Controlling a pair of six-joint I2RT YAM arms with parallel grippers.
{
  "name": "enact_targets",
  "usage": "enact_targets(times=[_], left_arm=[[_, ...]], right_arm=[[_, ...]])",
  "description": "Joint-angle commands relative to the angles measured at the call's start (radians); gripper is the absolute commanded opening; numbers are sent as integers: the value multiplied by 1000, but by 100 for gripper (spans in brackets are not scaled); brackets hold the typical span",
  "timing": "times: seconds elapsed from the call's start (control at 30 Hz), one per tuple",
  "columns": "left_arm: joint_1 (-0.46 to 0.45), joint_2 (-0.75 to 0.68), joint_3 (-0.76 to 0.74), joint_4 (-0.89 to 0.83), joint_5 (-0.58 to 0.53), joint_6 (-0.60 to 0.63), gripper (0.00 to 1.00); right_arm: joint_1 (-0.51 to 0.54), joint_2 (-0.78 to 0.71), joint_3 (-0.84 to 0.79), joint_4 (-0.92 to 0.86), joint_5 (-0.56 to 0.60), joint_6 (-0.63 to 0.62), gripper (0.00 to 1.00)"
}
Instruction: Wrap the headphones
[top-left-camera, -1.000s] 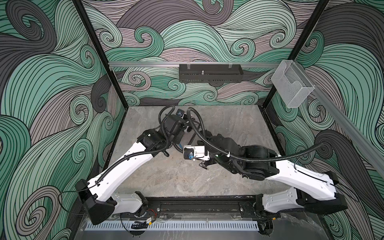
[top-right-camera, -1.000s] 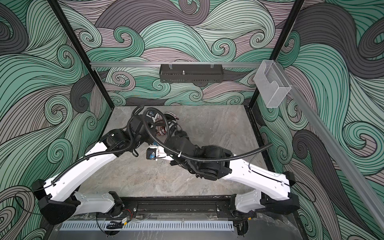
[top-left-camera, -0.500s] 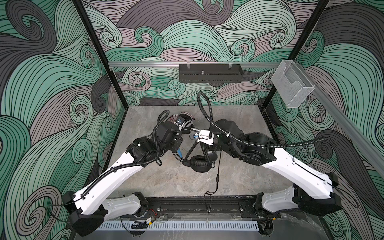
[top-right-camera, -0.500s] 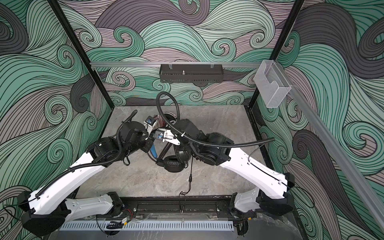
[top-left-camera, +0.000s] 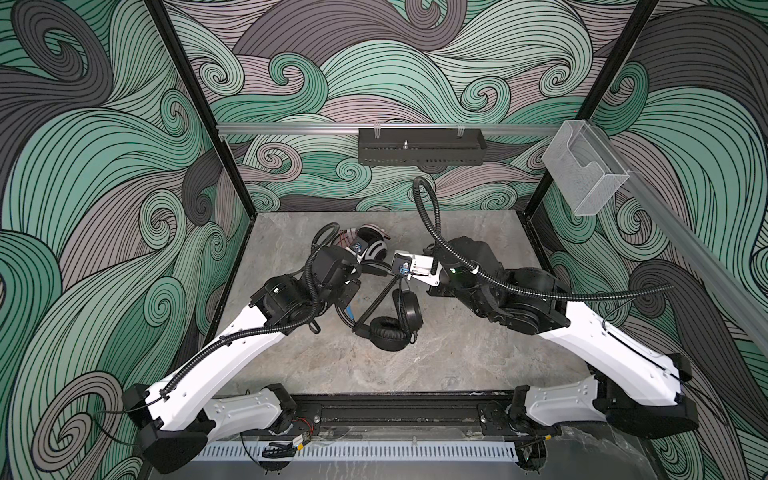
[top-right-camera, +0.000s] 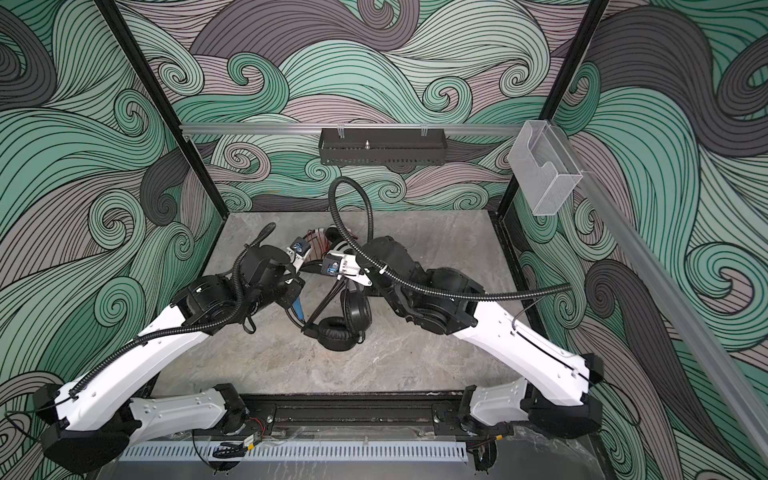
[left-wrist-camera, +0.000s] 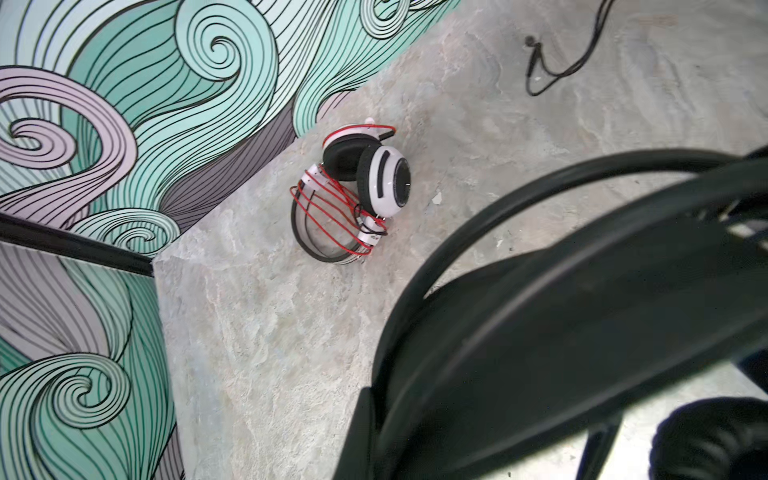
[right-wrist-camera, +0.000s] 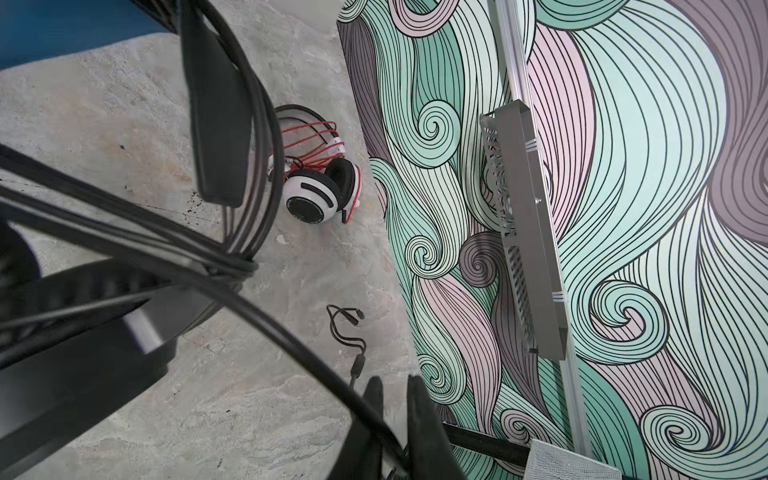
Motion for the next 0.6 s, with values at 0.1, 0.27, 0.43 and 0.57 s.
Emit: enact_targets(times=[0.1, 0.27, 0.43, 0.57], left_arm=[[-4, -75, 8, 40, 132, -75, 0], [-4, -94, 29, 36, 145, -116, 0], [-4, -85, 87, 37, 197, -124, 0], [-4, -72, 140, 62, 254, -157, 0]], right_arm=[[-81, 15, 17, 42, -76, 148, 12], [-205, -15, -32, 59, -179, 296, 11], [-301, -62, -128, 134, -347, 423, 13], [-321, -73, -196, 193, -399, 465, 13]])
